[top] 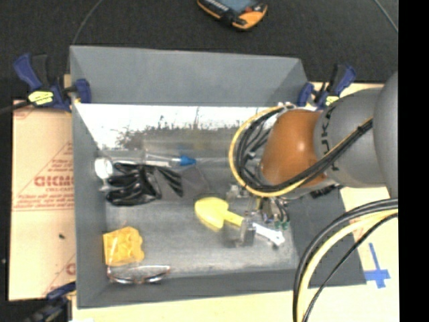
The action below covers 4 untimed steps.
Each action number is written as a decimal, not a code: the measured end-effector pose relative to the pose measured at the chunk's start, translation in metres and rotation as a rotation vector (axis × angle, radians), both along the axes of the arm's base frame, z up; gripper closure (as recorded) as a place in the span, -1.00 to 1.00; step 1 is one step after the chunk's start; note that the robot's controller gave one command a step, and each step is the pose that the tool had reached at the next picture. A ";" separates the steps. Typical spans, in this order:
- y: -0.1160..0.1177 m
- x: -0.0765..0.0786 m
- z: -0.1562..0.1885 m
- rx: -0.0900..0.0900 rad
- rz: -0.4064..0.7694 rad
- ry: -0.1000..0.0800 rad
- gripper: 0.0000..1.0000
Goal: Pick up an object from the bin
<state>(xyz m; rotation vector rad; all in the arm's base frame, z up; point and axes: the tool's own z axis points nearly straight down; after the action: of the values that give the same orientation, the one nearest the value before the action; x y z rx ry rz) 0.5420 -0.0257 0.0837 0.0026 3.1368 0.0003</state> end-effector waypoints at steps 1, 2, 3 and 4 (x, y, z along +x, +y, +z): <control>-0.033 -0.012 0.068 -0.004 -0.022 -0.008 -1.00; 0.048 0.008 0.016 0.002 -0.053 0.000 -1.00; 0.025 -0.006 -0.013 -0.006 -0.061 -0.012 -1.00; 0.045 -0.018 -0.013 0.004 -0.245 0.001 1.00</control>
Offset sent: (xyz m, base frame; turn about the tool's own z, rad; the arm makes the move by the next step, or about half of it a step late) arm 0.0081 0.0466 0.0163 0.0567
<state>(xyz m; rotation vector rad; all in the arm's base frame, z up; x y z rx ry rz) 0.5245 0.0198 0.0704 0.3866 3.1134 0.0054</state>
